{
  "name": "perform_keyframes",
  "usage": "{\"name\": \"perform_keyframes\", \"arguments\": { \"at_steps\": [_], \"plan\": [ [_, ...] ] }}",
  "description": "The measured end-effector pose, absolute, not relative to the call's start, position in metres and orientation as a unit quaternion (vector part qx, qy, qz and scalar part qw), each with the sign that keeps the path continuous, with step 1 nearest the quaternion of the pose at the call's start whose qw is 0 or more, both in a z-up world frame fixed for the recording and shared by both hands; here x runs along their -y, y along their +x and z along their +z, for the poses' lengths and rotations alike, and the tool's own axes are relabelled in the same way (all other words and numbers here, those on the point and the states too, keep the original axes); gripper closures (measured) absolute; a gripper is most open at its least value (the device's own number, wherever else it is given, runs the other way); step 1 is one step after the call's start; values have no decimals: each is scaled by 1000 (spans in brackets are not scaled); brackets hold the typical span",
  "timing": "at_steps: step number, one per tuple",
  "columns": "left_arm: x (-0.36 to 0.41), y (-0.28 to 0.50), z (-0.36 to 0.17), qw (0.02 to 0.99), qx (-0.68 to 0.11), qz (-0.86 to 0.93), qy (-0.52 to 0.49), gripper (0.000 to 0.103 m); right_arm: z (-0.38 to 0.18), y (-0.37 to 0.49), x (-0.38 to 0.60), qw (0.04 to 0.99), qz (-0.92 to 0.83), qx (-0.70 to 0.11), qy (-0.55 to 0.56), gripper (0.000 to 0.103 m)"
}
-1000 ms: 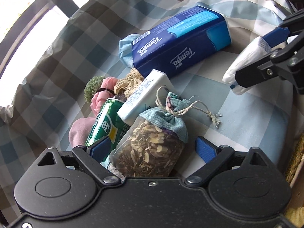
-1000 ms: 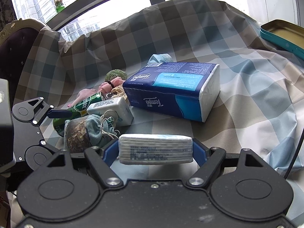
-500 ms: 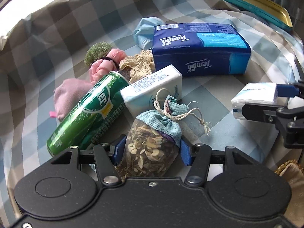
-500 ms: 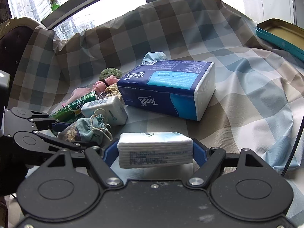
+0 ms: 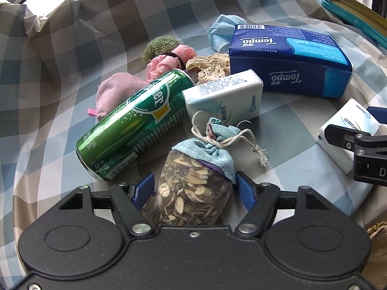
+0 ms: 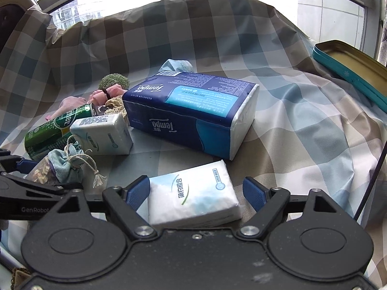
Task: Organize soft objects
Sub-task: 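Close the left tool on the seed sachet and lift it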
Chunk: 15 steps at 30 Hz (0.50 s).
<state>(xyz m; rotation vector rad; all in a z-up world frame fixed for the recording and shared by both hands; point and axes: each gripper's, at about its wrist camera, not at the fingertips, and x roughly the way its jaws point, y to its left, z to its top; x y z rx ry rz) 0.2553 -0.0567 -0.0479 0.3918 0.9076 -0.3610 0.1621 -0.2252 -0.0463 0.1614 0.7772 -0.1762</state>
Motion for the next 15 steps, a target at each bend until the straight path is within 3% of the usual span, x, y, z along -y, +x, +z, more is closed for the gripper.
{"name": "perform_keyframes", "arguments": {
  "at_steps": [2, 5, 11, 15],
  "plan": [
    [54, 258, -48, 866, -436, -169, 179, 25, -49, 163, 223, 917, -88, -383, 69, 11],
    [49, 263, -50, 866, -444, -161, 162, 17, -57, 167, 218, 909, -85, -405, 48, 10],
    [46, 263, -52, 868, -441, -164, 158, 13, -63, 172, 215, 903, -67, -422, 38, 1],
    [38, 269, -55, 866, -453, -173, 123, 10, -65, 173, 213, 901, -62, -428, 34, 0]
  ]
}}
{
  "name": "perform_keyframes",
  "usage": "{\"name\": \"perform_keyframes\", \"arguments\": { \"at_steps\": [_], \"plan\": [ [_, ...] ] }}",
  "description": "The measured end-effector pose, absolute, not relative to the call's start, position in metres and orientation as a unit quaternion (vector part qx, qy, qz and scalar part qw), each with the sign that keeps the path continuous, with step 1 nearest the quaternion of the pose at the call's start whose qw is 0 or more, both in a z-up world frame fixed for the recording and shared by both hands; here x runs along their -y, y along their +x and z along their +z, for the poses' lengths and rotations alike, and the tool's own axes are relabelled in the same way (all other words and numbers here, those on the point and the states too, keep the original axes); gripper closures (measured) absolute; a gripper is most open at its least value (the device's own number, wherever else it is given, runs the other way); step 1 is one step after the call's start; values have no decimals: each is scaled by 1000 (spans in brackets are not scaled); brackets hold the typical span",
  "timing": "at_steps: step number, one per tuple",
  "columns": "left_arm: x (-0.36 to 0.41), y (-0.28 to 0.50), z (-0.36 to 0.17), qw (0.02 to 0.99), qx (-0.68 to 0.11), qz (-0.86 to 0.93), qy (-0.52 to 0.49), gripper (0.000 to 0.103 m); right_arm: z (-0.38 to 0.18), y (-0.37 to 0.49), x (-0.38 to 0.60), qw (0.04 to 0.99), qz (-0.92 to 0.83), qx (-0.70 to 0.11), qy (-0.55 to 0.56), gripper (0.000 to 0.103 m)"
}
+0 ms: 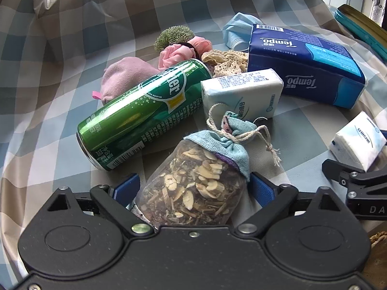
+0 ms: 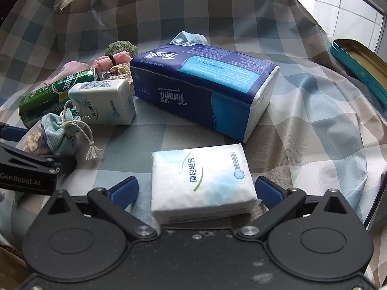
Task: Organize soft objects
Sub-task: 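Close the left tool on the seed sachet and lift it, then carry the seed sachet with the left tool while the right tool carries the tissue pack to the basket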
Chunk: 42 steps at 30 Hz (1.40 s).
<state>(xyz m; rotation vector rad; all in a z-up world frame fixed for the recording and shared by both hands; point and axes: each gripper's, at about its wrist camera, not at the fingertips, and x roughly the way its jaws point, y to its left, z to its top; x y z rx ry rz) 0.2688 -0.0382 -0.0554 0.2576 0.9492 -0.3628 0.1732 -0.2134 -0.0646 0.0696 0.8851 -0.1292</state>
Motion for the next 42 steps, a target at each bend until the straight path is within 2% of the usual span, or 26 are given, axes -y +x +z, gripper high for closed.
{"name": "perform_keyframes", "arguments": {
  "at_steps": [1, 3, 7, 9, 10, 11, 12, 13, 14, 16, 26, 33, 42],
  "plan": [
    [35, 271, -56, 863, -459, -179, 109, 10, -65, 174, 213, 900, -62, -429, 33, 0],
    [34, 274, -58, 855, -468, -197, 100, 2, -65, 174, 214, 899, -59, -432, 32, 0],
    [40, 266, -59, 862, -456, -191, 114, 4, -65, 175, 216, 898, -51, -435, 34, 0],
    [38, 266, -57, 861, -458, -197, 102, 10, -64, 176, 216, 897, -45, -438, 30, 1],
    [37, 264, -55, 861, -458, -199, 98, 18, -63, 176, 216, 898, -40, -438, 28, 5],
    [37, 262, -53, 863, -454, -199, 99, 31, -61, 175, 216, 898, -35, -437, 24, 12],
    [37, 259, -51, 864, -451, -203, 99, 36, -59, 174, 215, 899, -34, -436, 22, 15],
    [38, 256, -48, 865, -449, -202, 99, 42, -57, 172, 215, 900, -33, -435, 21, 25],
    [38, 253, -47, 868, -445, -199, 100, 45, -56, 171, 215, 901, -31, -433, 21, 29],
    [39, 246, -43, 873, -437, -190, 102, 49, -54, 170, 215, 900, -28, -435, 26, 29],
    [28, 189, -2, 883, -431, -180, 47, 50, -10, 128, 212, 921, -23, -385, 52, 29],
    [9, 136, 24, 888, -428, -167, -9, 50, 31, 70, 205, 939, -2, -337, 66, 29],
    [0, 66, 39, 898, -413, -148, -30, 50, 64, -21, 201, 958, 35, -270, 88, 29]
  ]
}}
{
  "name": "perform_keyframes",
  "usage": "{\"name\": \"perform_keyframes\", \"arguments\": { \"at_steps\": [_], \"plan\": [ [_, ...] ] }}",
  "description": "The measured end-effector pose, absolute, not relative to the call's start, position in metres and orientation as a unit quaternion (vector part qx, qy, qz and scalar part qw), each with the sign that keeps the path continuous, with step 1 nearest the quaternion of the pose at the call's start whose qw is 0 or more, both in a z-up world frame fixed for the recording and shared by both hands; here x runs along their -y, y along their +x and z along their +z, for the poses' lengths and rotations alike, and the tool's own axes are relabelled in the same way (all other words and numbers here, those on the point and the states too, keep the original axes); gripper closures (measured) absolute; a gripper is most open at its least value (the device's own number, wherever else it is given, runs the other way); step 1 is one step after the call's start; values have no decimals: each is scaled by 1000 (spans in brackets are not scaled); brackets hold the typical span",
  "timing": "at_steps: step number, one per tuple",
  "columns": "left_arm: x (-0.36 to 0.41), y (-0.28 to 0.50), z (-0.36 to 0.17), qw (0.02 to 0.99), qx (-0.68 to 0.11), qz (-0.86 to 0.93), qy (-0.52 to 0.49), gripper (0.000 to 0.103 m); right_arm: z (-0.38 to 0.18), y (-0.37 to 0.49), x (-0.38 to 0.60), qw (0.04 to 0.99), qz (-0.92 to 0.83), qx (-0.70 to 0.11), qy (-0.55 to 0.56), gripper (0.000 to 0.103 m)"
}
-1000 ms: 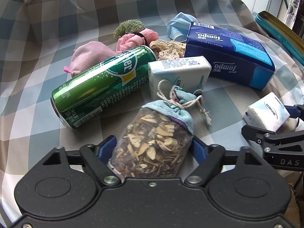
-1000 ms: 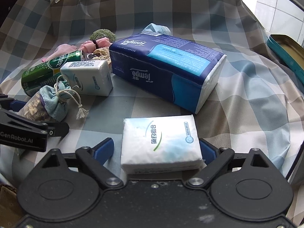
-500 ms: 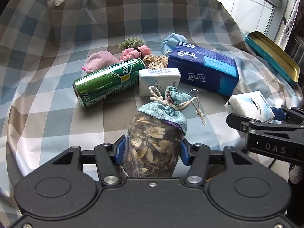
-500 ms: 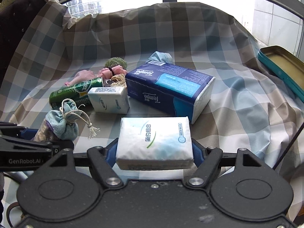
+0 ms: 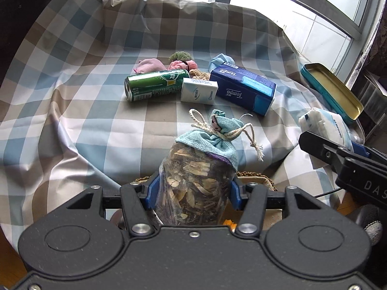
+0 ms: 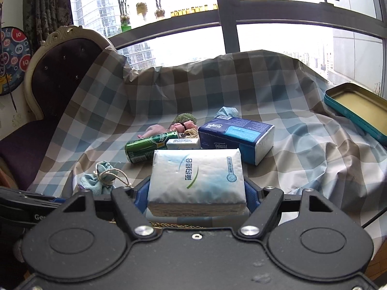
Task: Organize soft objects
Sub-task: 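Carry the seed sachet with the left tool while the right tool carries the tissue pack to the basket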
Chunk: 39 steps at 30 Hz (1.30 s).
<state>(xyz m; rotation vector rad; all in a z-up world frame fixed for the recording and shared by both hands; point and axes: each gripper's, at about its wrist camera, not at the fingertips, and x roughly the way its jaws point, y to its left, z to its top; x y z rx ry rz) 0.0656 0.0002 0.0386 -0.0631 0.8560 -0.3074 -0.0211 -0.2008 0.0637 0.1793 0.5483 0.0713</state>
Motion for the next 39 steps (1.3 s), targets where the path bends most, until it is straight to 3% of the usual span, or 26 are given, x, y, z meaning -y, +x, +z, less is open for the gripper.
{"name": "perform_keyframes", "arguments": {
  "at_steps": [9, 21, 23, 39],
  "plan": [
    [-7, 26, 35, 893, -419, -153, -61, 49, 79, -78, 201, 965, 56, -235, 102, 29],
    [-5, 18, 13, 884, -443, -139, -46, 49, 61, -85, 203, 955, 55, -269, 115, 29],
    [-8, 18, 13, 887, -440, -133, -48, 43, 59, -84, 202, 954, 54, -274, 114, 29],
    [-12, 18, 8, 891, -444, -84, -40, 42, 53, -83, 193, 947, 66, -302, 86, 29]
  ]
}}
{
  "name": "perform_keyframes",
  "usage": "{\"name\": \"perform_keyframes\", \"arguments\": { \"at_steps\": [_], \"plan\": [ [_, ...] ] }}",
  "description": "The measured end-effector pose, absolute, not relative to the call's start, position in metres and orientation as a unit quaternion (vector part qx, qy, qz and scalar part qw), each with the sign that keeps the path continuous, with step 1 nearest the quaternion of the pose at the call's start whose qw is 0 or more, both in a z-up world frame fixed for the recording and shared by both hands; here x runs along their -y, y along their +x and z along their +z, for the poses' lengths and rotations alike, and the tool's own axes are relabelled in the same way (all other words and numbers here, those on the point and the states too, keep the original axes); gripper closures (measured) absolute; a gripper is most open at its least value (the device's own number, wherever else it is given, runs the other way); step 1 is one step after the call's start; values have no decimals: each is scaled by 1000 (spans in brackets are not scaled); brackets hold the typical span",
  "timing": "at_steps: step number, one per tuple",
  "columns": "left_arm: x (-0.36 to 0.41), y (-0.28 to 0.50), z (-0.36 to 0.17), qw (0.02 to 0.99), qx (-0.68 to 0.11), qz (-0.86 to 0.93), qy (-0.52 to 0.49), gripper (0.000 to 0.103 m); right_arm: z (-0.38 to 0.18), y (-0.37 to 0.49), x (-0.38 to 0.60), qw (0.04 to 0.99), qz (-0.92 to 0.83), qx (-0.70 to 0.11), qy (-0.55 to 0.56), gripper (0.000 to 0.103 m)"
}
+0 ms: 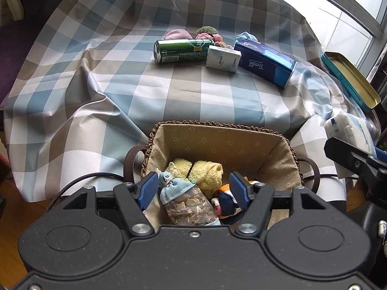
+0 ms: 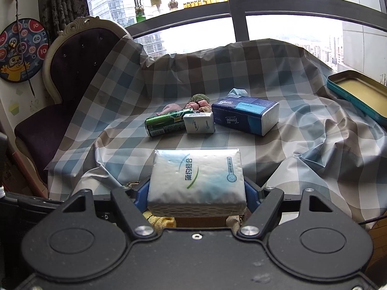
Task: Organize soft objects
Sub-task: 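Carry the seed sachet with the left tool while the right tool carries the tissue pack to the basket, then open the left tool over the basket while the right tool lowers the tissue pack in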
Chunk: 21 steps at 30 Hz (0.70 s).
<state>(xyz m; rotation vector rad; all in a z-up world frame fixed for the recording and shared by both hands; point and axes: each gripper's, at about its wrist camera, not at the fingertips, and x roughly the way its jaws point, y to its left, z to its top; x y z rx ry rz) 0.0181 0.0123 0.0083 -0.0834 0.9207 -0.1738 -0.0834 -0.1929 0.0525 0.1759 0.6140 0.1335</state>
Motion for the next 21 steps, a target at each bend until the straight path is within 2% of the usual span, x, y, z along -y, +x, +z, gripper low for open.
{"name": "perform_keyframes", "arguments": {
  "at_steps": [16, 19, 21],
  "plan": [
    [-12, 19, 1, 886, -458, -65, -37, 42, 26, -84, 174, 916, 104, -387, 27, 29],
    [-12, 18, 0, 886, -457, -65, -37, 35, 25, -86, 171, 913, 115, -391, 19, 28],
    [-12, 18, 1, 887, -455, -66, -36, 34, 25, -87, 169, 912, 121, -390, 15, 28]
  ]
}}
